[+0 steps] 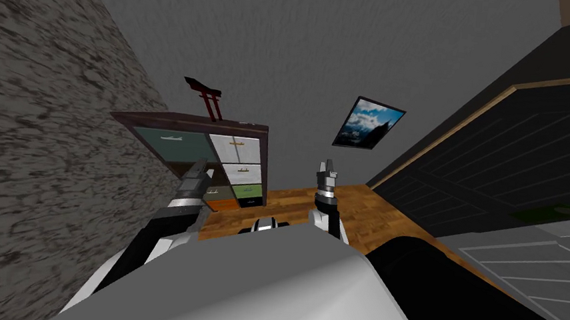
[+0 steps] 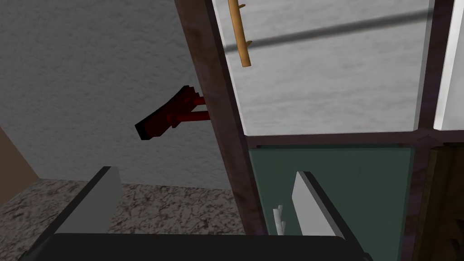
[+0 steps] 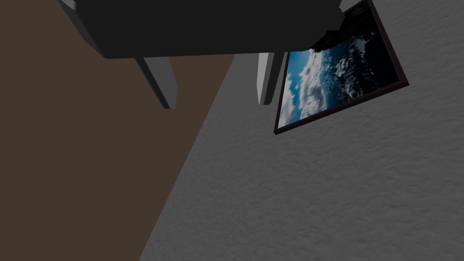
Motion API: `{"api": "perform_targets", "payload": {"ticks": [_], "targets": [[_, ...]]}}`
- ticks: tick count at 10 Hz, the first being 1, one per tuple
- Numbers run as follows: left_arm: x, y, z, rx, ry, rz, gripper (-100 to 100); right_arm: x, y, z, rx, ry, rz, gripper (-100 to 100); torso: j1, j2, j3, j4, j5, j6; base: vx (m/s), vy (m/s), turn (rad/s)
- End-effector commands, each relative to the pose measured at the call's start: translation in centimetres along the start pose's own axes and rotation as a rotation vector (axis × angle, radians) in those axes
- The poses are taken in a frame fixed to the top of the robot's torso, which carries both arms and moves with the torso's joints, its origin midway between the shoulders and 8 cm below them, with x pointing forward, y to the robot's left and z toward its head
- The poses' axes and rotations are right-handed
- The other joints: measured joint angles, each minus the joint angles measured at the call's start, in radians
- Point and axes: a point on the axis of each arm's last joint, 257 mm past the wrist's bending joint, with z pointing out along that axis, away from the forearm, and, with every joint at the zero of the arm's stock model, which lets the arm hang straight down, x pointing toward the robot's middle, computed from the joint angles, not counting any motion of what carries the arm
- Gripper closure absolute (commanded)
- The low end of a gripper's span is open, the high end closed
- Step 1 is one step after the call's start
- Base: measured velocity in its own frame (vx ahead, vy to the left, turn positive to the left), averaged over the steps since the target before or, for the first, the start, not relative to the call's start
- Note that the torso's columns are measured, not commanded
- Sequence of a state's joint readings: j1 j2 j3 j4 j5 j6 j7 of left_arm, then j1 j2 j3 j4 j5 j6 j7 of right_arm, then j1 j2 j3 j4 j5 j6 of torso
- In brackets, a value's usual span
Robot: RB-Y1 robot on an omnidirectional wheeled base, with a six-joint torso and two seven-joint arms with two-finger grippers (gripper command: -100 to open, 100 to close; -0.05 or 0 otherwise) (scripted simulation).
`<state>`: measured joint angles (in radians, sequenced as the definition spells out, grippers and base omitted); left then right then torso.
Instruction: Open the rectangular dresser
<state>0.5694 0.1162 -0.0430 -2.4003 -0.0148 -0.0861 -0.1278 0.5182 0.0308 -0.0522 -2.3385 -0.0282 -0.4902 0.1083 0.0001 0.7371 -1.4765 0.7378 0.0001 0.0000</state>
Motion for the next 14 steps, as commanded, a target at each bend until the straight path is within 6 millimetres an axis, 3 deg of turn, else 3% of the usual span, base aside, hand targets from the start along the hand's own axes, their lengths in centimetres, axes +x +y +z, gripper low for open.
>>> {"api": "perform_targets", "payload": {"ticks": [1, 9, 12, 14], "targets": [[0.0, 0.6, 0.0, -0.036, 0.008, -0.001, -100, 0.0, 0.0, 0.0, 0.000, 0.000, 0.000, 0, 0.000, 0.001, 0.000, 0.000, 0.000, 0.000, 0.096, -0.025, -0.027], [0.4, 2.8, -0.7, -0.164, 0.048, 0.008, -100, 0.0, 0.0, 0.0, 0.000, 0.000, 0.000, 0, 0.001, 0.001, 0.001, 0.000, 0.000, 0.000, 0.111, -0.021, -0.033], [0.4, 2.3, -0.8, -0.184, 0.057, 0.010, -100, 0.0, 0.0, 0.0, 0.000, 0.000, 0.000, 0, 0.000, 0.001, 0.001, 0.000, 0.000, 0.000, 0.116, -0.007, -0.031], [0.3, 0.9, -0.8, -0.172, 0.060, 0.011, -100, 0.0, 0.0, 0.0, 0.000, 0.000, 0.000, 0, 0.000, 0.001, 0.001, 0.000, 0.000, 0.000, 0.099, -0.008, -0.025]]}}
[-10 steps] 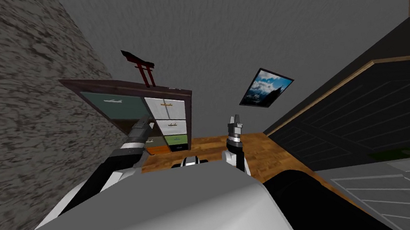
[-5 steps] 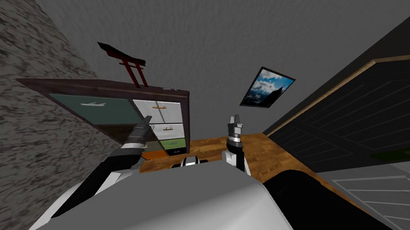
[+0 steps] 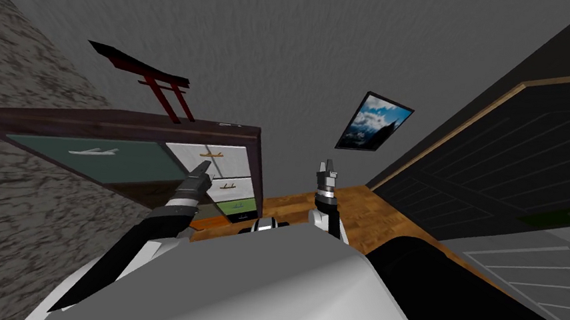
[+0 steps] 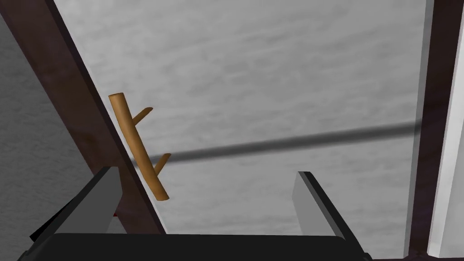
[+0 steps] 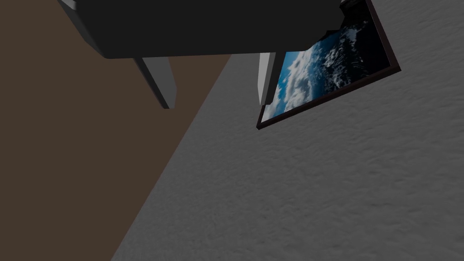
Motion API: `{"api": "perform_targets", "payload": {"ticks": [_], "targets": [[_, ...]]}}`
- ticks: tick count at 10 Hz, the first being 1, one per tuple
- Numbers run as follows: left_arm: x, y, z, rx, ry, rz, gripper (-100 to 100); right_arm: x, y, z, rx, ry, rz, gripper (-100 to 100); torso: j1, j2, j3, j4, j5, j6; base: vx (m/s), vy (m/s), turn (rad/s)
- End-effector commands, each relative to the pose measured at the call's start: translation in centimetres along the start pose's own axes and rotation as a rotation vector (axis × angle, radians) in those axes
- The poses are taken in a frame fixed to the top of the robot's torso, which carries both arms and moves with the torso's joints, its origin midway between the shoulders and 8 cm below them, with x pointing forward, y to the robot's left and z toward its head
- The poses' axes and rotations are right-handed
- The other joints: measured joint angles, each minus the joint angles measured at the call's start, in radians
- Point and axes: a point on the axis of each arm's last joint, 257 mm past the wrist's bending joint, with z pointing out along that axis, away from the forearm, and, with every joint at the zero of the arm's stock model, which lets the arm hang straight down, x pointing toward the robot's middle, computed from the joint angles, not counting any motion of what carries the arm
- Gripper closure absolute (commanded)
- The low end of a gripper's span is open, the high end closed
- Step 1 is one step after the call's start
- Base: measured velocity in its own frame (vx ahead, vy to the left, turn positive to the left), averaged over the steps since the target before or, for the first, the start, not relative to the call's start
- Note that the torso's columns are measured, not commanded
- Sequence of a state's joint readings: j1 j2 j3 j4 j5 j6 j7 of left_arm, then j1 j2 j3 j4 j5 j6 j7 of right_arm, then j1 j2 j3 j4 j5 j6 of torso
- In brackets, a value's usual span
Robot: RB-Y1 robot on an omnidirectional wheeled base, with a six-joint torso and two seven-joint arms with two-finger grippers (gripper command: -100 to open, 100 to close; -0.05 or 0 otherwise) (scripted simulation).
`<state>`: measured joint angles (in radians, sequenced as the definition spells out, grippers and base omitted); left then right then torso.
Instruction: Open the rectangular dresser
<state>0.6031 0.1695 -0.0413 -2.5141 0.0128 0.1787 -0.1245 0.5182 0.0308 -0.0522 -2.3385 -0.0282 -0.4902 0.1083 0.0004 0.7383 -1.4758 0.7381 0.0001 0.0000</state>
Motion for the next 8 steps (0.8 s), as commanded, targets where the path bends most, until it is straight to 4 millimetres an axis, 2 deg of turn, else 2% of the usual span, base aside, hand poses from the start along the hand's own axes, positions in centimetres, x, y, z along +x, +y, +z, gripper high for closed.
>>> {"api": "perform_targets", "payload": {"ticks": [1, 3, 4, 8], "targets": [[-0.2, -2.1, -0.3, 0.023, 0.003, 0.003, -100, 0.0, 0.0, 0.0, 0.000, 0.000, 0.000, 0, -0.001, 0.001, 0.001, 0.000, 0.000, 0.000, 0.068, -0.021, -0.018], [-0.3, -3.7, -0.5, 0.048, 0.003, 0.004, -100, 0.0, 0.0, 0.0, 0.000, 0.000, 0.000, 0, 0.000, 0.001, 0.001, 0.000, 0.000, 0.000, 0.044, -0.009, -0.010], [-0.2, -3.3, -0.4, 0.041, 0.003, 0.003, -100, 0.0, 0.0, 0.0, 0.000, 0.000, 0.000, 0, 0.000, 0.001, 0.001, 0.000, 0.000, 0.000, 0.013, -0.003, -0.001], [-0.7, -4.2, 0.9, 0.042, 0.001, 0.005, -100, 0.0, 0.0, 0.0, 0.000, 0.000, 0.000, 0, 0.000, -0.001, -0.001, -0.001, 0.000, 0.000, 0.039, -0.005, -0.004]]}}
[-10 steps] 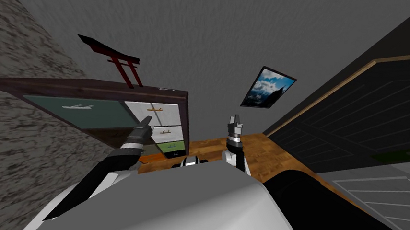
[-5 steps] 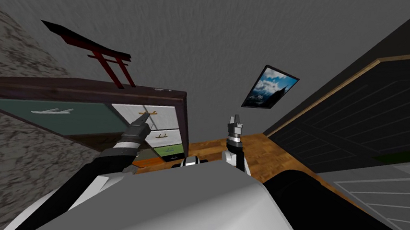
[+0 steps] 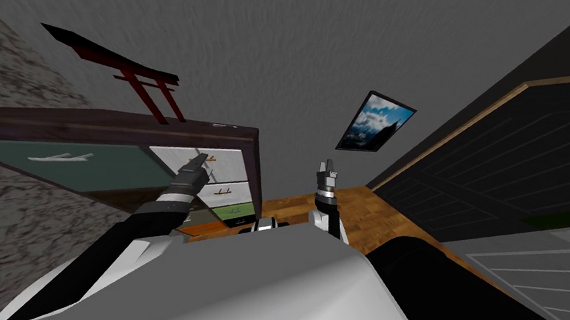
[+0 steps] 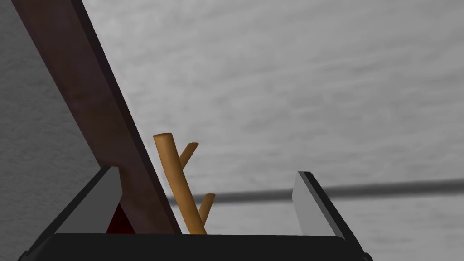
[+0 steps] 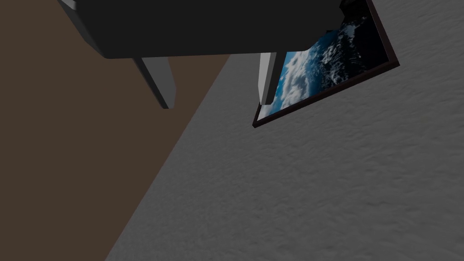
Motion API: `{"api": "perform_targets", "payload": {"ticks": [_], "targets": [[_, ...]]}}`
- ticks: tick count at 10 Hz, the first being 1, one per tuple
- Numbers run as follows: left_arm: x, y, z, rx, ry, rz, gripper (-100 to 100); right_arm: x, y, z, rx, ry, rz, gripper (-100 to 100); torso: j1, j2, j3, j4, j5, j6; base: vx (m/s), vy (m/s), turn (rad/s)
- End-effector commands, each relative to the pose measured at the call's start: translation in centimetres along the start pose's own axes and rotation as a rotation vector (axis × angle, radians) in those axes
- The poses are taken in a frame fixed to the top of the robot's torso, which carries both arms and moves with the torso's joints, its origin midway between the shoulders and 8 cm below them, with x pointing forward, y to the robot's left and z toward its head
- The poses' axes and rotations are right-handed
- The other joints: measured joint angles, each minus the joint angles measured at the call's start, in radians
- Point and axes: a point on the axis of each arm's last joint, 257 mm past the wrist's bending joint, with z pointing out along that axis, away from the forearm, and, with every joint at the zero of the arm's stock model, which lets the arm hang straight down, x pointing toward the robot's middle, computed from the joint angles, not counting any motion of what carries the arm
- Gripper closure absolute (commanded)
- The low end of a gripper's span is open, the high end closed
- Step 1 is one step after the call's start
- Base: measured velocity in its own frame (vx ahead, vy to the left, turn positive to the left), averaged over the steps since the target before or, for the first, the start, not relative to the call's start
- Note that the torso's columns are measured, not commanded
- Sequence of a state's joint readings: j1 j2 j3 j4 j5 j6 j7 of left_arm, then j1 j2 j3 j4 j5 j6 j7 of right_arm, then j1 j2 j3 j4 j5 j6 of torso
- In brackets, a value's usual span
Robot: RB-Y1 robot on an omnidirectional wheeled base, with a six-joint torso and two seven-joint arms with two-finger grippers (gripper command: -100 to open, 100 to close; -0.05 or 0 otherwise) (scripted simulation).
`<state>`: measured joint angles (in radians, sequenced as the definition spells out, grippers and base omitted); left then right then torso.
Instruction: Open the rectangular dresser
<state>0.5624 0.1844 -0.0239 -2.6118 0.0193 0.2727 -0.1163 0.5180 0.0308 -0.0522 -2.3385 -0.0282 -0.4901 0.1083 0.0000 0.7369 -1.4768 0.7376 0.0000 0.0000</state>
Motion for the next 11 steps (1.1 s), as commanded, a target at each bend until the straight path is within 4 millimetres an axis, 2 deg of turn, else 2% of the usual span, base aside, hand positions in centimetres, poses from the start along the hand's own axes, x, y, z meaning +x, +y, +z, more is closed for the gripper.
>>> {"api": "perform_targets", "payload": {"ticks": [1, 2, 5, 6, 11], "targets": [[-0.1, -0.2, 0.2, 0.000, 0.000, 0.000, -100, 0.0, 0.0, 0.0, 0.000, 0.000, 0.000, 0, 0.000, 0.001, 0.001, 0.000, 0.000, 0.000, 0.017, 0.000, -0.001], [0.1, 0.2, -0.2, -0.002, 0.000, -0.001, 100, 0.0, 0.0, 0.0, 0.000, 0.000, 0.000, 0, 0.000, 0.003, 0.002, 0.001, 0.000, 0.000, -0.025, 0.005, 0.007], [0.4, 0.6, -0.8, -0.002, 0.001, -0.001, 100, 0.0, 0.0, 0.0, 0.000, 0.000, 0.000, 0, 0.006, -0.006, -0.001, -0.008, 0.006, 0.000, -0.042, 0.006, 0.004], [0.1, -0.6, -0.6, 0.027, -0.004, -0.003, 100, 0.0, 0.0, 0.0, 0.000, 0.000, 0.000, 0, 0.007, -0.010, -0.003, -0.010, 0.007, 0.000, -0.026, -0.006, 0.000], [0.0, -0.1, 0.1, -0.002, 0.010, -0.003, 100, 0.0, 0.0, 0.0, 0.000, 0.000, 0.000, 0, 0.005, -0.007, -0.002, -0.008, 0.005, 0.000, -0.069, -0.015, 0.012]]}}
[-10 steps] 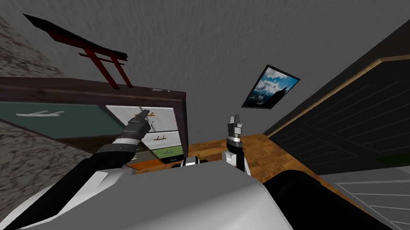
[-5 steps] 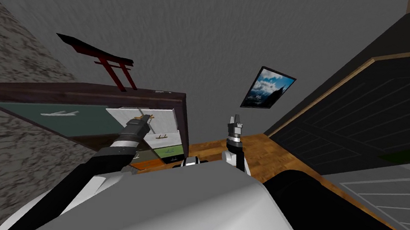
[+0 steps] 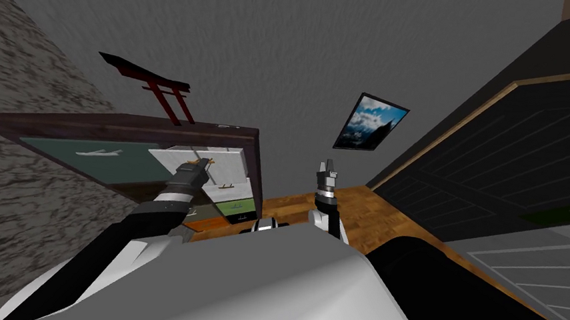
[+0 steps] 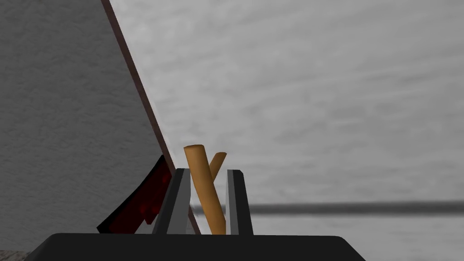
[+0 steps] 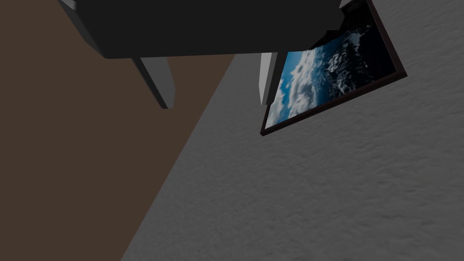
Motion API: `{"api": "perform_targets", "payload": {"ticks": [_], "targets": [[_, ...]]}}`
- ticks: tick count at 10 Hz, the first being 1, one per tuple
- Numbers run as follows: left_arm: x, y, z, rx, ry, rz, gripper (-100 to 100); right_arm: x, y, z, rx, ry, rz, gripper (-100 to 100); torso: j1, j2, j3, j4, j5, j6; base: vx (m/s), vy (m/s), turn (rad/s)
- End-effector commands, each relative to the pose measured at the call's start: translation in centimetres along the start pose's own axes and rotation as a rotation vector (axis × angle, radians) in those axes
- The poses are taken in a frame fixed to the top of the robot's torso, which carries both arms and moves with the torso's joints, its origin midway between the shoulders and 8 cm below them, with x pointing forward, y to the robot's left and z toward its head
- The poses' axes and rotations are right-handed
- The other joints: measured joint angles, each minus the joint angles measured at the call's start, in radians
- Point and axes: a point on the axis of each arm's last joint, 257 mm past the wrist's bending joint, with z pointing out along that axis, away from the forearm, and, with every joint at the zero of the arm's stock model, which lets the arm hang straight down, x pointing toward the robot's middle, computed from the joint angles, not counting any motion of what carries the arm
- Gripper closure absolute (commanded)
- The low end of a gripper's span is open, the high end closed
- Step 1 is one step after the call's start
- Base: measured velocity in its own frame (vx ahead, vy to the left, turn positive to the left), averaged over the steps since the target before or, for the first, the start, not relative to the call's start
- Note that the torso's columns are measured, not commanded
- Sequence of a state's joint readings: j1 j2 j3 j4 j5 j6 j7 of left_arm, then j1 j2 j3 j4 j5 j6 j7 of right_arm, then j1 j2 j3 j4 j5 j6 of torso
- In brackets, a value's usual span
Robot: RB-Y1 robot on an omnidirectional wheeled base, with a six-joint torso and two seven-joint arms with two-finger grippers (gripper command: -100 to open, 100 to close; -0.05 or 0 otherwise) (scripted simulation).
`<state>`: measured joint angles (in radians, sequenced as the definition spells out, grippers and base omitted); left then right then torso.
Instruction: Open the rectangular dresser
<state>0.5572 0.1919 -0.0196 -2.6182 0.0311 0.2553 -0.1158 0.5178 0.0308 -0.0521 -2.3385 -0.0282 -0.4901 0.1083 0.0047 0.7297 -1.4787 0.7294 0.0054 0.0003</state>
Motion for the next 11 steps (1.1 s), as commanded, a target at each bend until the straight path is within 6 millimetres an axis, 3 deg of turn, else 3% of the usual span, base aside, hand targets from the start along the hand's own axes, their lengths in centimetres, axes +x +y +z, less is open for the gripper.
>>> {"api": "perform_targets", "payload": {"ticks": [1, 4, 5, 9, 10, 11], "targets": [[0.0, 1.0, 0.1, -0.038, 0.010, 0.001, 100, 0.0, 0.0, 0.0, 0.000, 0.000, 0.000, 0, 0.000, -0.001, 0.000, 0.000, 0.000, 0.000, -0.063, -0.014, 0.009], [-0.1, 1.4, 0.5, -0.058, 0.017, 0.001, 100, 0.0, 0.0, 0.0, 0.000, 0.000, 0.000, 0, 0.000, -0.002, -0.001, -0.002, 0.001, 0.001, -0.066, -0.014, 0.008], [-0.2, 0.5, 0.5, -0.027, 0.010, 0.002, 100, 0.0, 0.0, 0.0, 0.000, 0.000, 0.000, 0, 0.000, -0.002, -0.001, -0.002, 0.001, 0.000, -0.036, -0.009, 0.004], [0.1, 1.1, 0.5, -0.047, 0.025, -0.001, 100, 0.0, 0.0, 0.0, 0.000, 0.000, 0.000, 0, -0.001, 0.005, 0.004, 0.001, 0.000, 0.001, -0.188, -0.011, 0.026], [-0.9, 0.3, 1.0, -0.028, 0.012, 0.006, -100, 0.0, 0.0, 0.0, 0.000, 0.000, 0.000, 0, 0.001, 0.001, 0.001, -0.001, 0.001, 0.000, -0.128, -0.022, -0.102], [-1.8, 0.3, 1.4, -0.034, 0.004, 0.012, -100, 0.0, 0.0, 0.0, 0.000, 0.000, 0.000, 0, -0.001, -0.003, -0.003, 0.002, -0.002, 0.000, -0.045, -0.032, -0.129]]}}
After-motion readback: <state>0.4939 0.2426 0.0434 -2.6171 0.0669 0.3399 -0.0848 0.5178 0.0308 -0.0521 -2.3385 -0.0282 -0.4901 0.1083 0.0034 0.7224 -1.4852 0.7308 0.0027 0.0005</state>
